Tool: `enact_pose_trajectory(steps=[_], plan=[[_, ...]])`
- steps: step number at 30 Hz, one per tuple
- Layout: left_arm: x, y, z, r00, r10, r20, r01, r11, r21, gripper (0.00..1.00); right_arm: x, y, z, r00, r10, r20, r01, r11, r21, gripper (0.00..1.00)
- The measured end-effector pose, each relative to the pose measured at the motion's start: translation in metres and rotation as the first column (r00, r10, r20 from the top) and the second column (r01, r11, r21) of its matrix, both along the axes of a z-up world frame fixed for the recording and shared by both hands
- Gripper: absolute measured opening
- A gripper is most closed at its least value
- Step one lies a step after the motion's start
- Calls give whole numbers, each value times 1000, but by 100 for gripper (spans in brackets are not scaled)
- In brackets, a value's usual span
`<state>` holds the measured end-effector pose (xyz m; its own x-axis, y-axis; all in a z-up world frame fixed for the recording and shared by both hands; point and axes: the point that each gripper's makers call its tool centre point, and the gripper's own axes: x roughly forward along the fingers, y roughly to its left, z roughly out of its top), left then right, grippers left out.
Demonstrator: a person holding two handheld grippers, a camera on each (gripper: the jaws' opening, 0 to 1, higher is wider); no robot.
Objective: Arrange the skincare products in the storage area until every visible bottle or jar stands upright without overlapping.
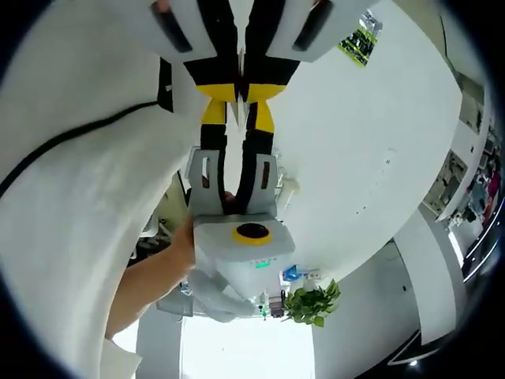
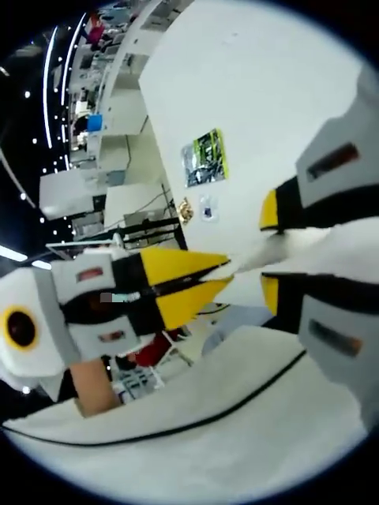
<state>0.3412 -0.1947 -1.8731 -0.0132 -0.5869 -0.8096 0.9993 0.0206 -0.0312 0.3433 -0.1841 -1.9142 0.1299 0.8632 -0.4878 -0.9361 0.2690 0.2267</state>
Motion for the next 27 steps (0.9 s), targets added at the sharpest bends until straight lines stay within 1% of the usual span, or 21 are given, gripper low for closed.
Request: enact_pose_trajectory(steps=[9,15,17,19,22,23,27], plan=[[4,0,1,1000,1,-2,-1,1000,13,0,1,-5,-6,999,-33,-9,33,999,-12,24],[12,4,2,1000,13,7,-13,1000,25,0,3,-15,-16,996,-83,-24,82,996,-41,26],[15,5,2,1000,15,8,-15,999,29,0,3,-22,-20,991,-123,-45,121,991,-52,29],[20,6,2,1000,13,8,-14,999,39,0,3,-30,-21,983,-173,-55,171,985,-37,33],[25,5,1,1000,5,9,-5,999,49,0,1,-35,-21,979,-194,-58,193,981,-25,35],[28,4,0,1000,-3,9,2,998,56,0,1,-39,-22,974,-215,-68,214,977,-21,36],[30,3,-1,1000,-10,9,9,998,64,0,1,-42,-23,968,-238,-81,238,971,-19,39]])
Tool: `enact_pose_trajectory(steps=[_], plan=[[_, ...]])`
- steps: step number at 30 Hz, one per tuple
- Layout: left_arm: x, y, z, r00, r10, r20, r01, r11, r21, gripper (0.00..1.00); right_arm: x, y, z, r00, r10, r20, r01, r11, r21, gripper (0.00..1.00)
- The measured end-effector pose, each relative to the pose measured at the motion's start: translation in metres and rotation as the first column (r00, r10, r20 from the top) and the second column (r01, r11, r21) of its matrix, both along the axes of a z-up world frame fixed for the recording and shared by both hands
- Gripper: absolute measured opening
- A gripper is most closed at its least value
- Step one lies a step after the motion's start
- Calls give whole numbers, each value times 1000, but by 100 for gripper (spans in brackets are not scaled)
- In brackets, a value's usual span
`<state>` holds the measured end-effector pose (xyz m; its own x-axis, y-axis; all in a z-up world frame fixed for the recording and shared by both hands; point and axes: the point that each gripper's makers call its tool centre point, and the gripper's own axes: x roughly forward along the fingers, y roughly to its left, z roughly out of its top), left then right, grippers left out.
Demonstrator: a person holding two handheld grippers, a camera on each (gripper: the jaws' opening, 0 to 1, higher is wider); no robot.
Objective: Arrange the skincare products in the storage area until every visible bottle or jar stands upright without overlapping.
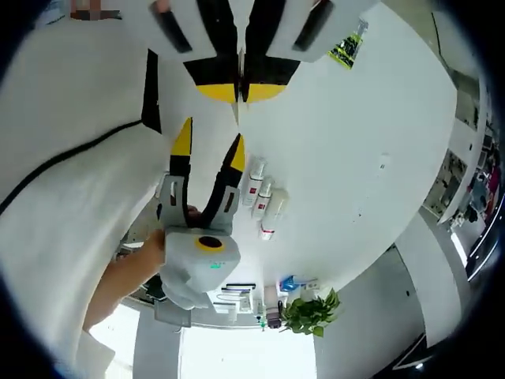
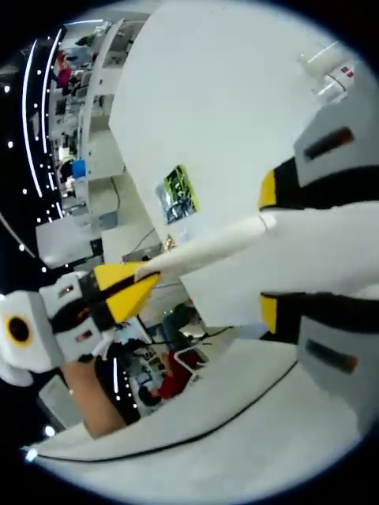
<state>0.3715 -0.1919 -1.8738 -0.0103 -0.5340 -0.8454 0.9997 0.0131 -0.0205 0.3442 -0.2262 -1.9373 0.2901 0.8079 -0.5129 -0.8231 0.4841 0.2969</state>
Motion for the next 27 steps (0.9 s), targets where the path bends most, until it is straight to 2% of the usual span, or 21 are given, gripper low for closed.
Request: enact_pose_trajectory(steps=[4,14,27], plan=[[10,-4,-2,1000,-25,2,25,999,27,0,-1,-12,-1,998,-59,-10,60,998,4,39],[37,-12,-1,1000,-26,18,25,998,49,0,-5,-27,1,990,-140,-12,140,990,10,42],[58,-27,1,999,-35,38,32,997,65,0,-20,-38,-2,979,-200,-33,200,980,4,43]])
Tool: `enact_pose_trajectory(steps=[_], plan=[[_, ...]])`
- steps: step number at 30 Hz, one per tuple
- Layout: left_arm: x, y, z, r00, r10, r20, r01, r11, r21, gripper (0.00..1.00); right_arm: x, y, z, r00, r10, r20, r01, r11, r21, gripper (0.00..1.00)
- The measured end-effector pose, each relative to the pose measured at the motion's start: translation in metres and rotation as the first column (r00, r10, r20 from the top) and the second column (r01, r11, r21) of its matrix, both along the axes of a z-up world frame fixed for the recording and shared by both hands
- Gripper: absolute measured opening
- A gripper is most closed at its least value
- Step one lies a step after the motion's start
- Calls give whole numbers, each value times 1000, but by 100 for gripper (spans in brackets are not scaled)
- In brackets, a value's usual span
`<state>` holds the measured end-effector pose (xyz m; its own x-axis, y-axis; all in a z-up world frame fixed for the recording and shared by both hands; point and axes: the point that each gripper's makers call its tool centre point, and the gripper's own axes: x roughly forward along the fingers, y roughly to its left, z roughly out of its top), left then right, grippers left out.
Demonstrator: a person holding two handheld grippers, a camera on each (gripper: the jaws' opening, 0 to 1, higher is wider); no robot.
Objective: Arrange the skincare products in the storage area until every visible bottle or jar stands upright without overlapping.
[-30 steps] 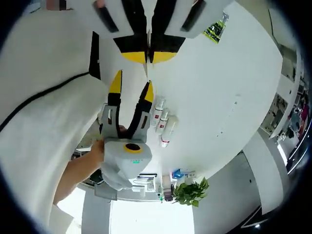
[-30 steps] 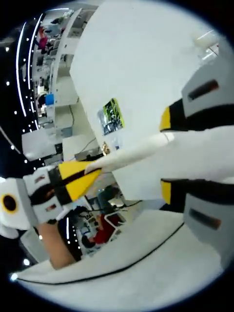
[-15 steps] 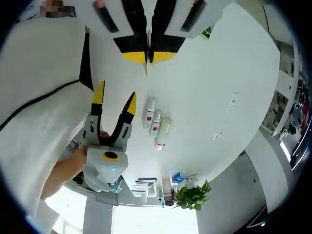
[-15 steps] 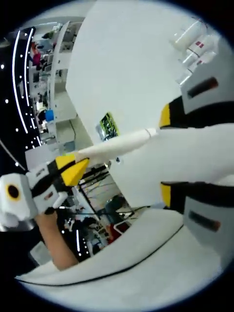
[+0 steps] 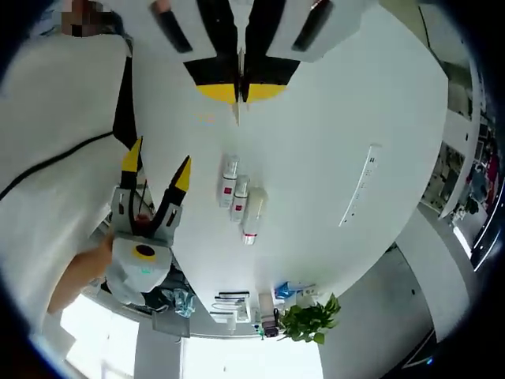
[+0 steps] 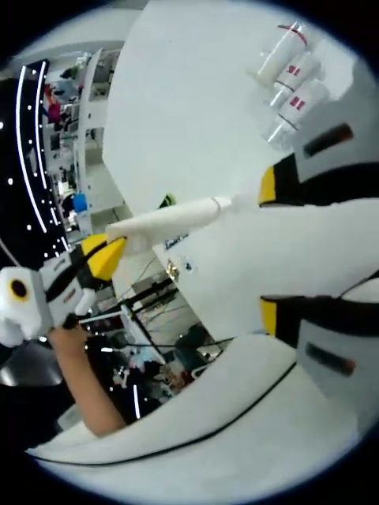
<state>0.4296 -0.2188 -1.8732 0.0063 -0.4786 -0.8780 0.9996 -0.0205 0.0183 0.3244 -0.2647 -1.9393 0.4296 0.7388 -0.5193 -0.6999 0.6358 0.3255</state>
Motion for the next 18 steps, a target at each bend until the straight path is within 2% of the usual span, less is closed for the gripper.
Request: enact_pose_trajectory(steps=[7,18], plan=[[9,-13,2,1000,-7,-1,7,1000,8,0,-4,-8,6,999,-51,6,51,998,26,43],[21,-29,-1,1000,13,-1,-13,1000,26,0,-11,-15,7,997,-82,5,82,996,36,43]])
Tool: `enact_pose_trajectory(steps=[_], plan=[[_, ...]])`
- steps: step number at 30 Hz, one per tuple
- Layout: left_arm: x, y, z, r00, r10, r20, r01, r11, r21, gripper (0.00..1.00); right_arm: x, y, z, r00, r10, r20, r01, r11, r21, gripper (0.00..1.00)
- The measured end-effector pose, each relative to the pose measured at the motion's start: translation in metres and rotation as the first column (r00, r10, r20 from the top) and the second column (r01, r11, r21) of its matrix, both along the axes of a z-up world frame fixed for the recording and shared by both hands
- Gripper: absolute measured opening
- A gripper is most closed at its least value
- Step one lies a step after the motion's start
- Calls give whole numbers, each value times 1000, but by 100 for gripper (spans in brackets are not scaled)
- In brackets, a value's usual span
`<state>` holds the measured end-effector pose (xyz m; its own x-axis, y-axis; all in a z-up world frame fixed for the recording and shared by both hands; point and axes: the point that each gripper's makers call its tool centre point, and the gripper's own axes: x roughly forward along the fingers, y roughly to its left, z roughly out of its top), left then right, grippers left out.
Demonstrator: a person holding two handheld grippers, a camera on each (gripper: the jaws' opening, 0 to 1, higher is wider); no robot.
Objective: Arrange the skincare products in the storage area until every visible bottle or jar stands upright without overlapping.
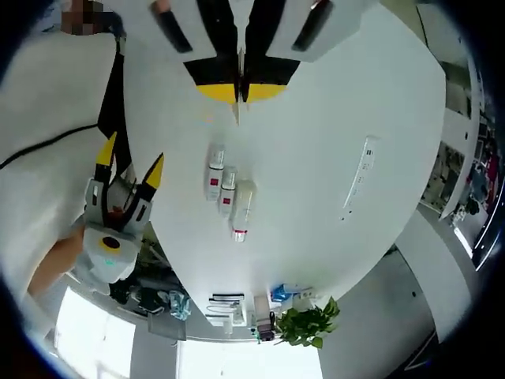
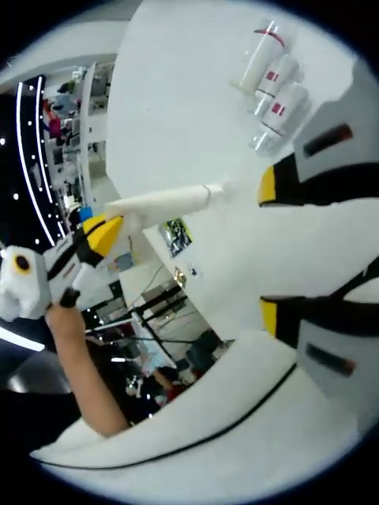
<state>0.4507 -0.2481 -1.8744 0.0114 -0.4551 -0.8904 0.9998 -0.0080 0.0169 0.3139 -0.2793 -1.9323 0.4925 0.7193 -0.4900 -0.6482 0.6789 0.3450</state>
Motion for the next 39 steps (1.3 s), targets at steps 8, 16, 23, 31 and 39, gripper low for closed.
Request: enact_pose_trajectory(steps=[8,16,23,31,39], plan=[[13,-12,0,1000,18,26,-18,1000,-10,0,-12,-9,0,1000,-23,-13,23,1000,15,43],[24,-24,2,999,12,38,-12,1000,-3,0,-12,-16,5,998,-66,-12,66,997,34,43],[33,-32,4,999,10,45,-10,1000,-10,0,-14,-15,10,996,-95,-6,95,994,56,43],[46,-41,6,998,9,56,-8,1000,-9,0,-17,-15,4,995,-98,-23,99,994,43,44],[61,-54,14,997,15,77,-13,1000,-19,0,-12,-27,9,988,-157,-17,157,986,55,50]])
